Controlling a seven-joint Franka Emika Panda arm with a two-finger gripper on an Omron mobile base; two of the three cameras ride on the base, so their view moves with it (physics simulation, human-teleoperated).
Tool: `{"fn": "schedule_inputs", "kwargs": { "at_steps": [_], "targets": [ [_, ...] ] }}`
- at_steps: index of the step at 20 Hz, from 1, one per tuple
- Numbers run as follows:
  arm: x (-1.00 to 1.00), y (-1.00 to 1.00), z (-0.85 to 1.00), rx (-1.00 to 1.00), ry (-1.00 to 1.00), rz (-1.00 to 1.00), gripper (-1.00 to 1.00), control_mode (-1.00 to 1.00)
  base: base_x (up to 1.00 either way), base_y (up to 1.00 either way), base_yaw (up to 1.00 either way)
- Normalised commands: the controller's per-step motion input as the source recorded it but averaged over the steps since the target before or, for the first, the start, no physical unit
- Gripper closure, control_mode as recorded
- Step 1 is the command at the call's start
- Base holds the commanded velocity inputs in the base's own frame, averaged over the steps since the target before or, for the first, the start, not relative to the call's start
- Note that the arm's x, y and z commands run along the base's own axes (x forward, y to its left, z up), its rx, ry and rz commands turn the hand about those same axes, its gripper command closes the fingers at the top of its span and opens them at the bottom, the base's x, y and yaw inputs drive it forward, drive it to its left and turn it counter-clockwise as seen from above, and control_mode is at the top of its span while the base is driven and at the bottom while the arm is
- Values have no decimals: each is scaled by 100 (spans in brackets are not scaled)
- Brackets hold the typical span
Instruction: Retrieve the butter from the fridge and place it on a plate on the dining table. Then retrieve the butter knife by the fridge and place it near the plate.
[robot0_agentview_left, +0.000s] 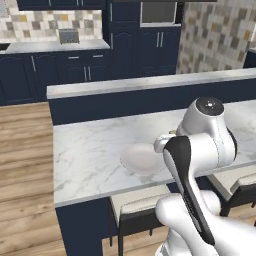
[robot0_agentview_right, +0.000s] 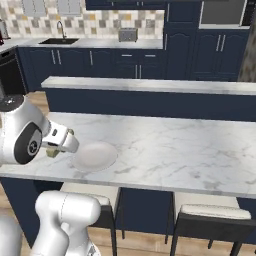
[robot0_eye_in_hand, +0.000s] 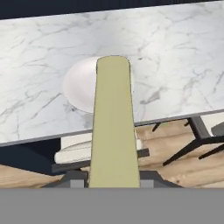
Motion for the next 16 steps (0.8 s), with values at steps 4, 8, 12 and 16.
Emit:
{"fn": "schedule_inputs", "kwargs": {
  "at_steps": [4, 8, 12, 16],
  "targets": [
    [81, -1, -57, 7, 4, 17, 100, -100, 0, 0, 0],
    [76, -2, -61, 6, 4, 15, 100, -100, 0, 0, 0],
    [67, -32, -62, -1, -2, 2, 100, -100, 0, 0, 0],
    [57, -6, -59, -7, 0, 0, 100, -100, 0, 0, 0]
  ]
}}
